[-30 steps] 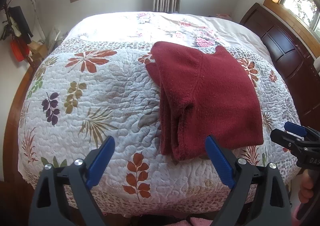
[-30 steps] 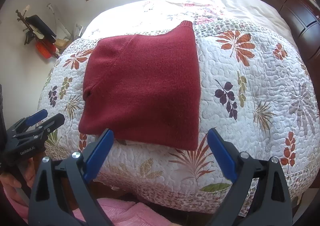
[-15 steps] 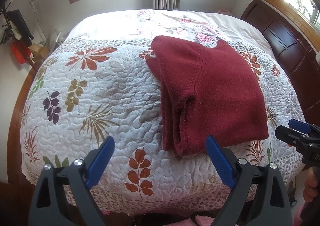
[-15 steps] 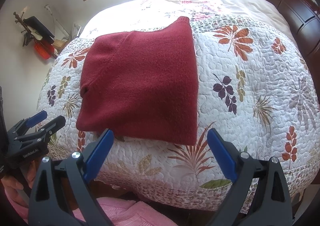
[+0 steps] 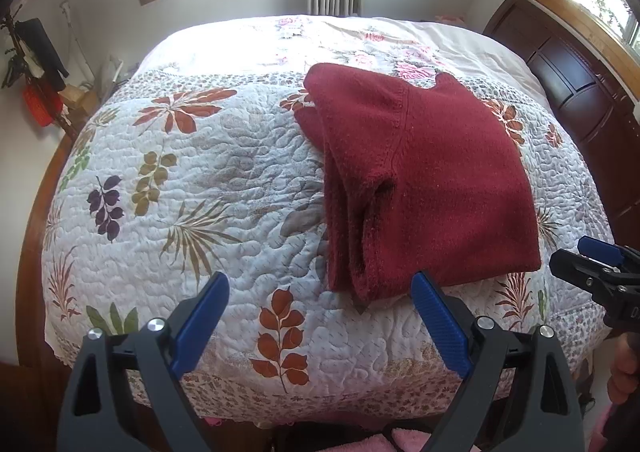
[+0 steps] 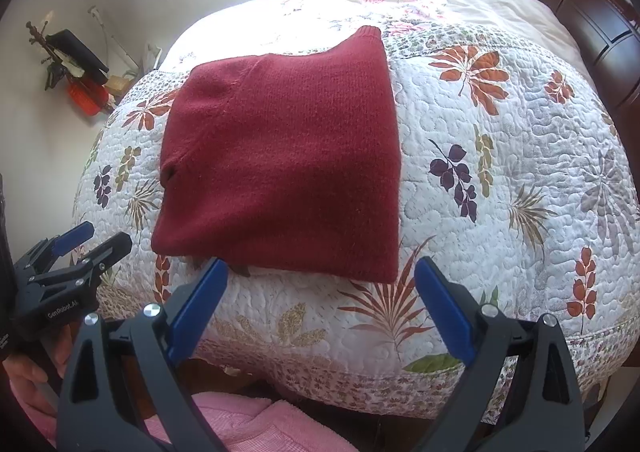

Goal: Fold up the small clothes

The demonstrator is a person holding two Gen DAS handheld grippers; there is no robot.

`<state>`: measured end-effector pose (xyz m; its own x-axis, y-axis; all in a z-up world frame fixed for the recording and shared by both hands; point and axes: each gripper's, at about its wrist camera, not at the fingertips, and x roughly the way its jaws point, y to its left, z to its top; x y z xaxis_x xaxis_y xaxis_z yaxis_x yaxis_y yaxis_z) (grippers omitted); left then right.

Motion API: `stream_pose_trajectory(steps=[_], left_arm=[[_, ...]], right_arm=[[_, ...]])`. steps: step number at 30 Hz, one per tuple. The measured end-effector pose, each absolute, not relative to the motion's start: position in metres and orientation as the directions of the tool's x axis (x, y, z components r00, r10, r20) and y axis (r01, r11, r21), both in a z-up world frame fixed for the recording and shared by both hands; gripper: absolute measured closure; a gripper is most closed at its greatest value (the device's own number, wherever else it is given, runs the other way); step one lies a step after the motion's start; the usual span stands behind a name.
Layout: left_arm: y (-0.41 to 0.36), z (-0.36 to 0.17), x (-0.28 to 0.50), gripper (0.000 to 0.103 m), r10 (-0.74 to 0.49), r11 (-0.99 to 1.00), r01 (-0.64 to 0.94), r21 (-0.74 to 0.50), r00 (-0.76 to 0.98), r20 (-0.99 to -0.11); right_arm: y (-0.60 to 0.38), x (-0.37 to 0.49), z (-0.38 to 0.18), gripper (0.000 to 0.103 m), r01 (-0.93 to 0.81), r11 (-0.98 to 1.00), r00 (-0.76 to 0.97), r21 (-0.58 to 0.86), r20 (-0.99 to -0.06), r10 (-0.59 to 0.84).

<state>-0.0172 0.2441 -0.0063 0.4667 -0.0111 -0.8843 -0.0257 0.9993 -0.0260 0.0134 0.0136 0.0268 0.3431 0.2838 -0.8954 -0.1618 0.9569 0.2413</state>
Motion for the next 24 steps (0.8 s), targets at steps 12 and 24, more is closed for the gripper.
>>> stream_pose_trajectory(steps=[12, 24], left_arm=[[0.2444, -0.0072, -0.0199, 0.01, -0.012, 0.999, -0.024, -0.026, 0.465, -0.885], [0.2442, -0.0061, -0.0221, 0.01, -0.011, 1.0, -0.01, -0.018, 0.47, -0.883]], right_arm=[[0.0154, 0.0092, 0.0281, 0.009, -0.162, 0.961, 0.354, 0.224, -0.896, 0.268], [0.015, 0.0074, 0.0271, 0.009, -0.141, 0.963, 0.347, 0.231, -0.899, 0.266]])
